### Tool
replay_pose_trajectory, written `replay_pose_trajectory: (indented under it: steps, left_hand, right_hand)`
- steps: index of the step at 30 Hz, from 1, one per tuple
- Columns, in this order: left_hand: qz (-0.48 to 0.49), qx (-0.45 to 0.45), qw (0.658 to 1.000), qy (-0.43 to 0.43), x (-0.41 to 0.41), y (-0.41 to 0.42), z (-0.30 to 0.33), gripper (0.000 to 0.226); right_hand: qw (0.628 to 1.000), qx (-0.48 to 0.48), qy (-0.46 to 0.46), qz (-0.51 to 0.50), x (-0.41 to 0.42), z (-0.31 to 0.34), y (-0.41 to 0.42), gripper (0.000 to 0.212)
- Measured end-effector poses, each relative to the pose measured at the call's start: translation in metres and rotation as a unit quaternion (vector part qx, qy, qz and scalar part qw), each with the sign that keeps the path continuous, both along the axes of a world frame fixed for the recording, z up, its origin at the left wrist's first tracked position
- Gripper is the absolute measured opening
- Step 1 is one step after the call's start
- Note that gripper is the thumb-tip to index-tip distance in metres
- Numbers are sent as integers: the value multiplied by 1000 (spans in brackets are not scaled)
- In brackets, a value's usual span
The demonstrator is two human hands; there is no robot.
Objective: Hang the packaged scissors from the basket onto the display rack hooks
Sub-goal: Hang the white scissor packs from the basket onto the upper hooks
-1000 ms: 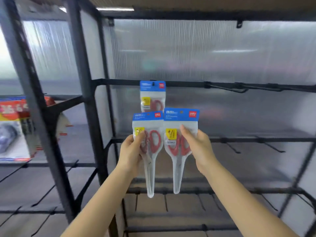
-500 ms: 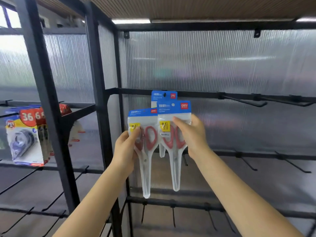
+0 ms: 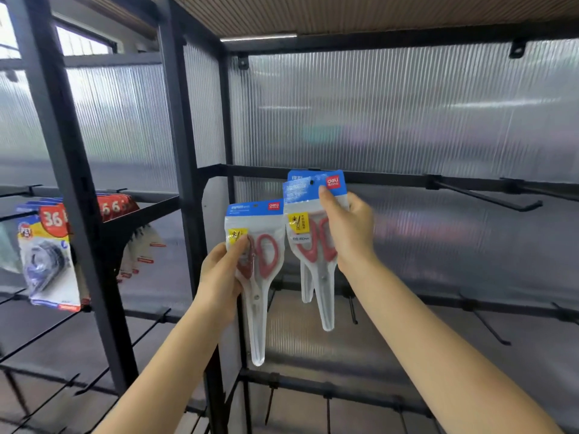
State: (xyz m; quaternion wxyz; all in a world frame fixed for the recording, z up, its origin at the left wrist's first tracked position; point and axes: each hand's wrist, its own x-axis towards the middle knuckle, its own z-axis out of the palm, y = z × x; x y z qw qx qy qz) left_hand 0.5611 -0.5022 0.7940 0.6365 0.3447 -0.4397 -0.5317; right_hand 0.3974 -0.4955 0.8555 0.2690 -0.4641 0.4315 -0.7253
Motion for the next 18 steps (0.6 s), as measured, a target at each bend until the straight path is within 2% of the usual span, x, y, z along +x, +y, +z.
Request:
replay_pose_trajectory:
  steps: [3,6,9,11,15,18]
  left_hand:
    - [1,3,1000,0,3,-5,0,24]
    - [4,12,1000,4,6,-10,0,25]
    - [13,16,1000,1,7,-14,-1,23]
    - [17,19,1000,-5,7,-18,-1,23]
    - [20,19,1000,-12,6,-23,-2,20]
    - [18,14,1000,-17,5,-24,-3,16]
  right_hand:
    - [1000,-18,-2,-3,3,2,-6,28]
    - [1000,-16,-13,-6,3,3,-11,21]
    - [999,-20,-23,-26,2,-1,-18,31]
    - [999,-17,-16,-36,1,-5,-22,29]
    - [997,-17,33,-74,-2,-11,-36,18]
    - [982,-48,115,-139,-7,-13,-44,15]
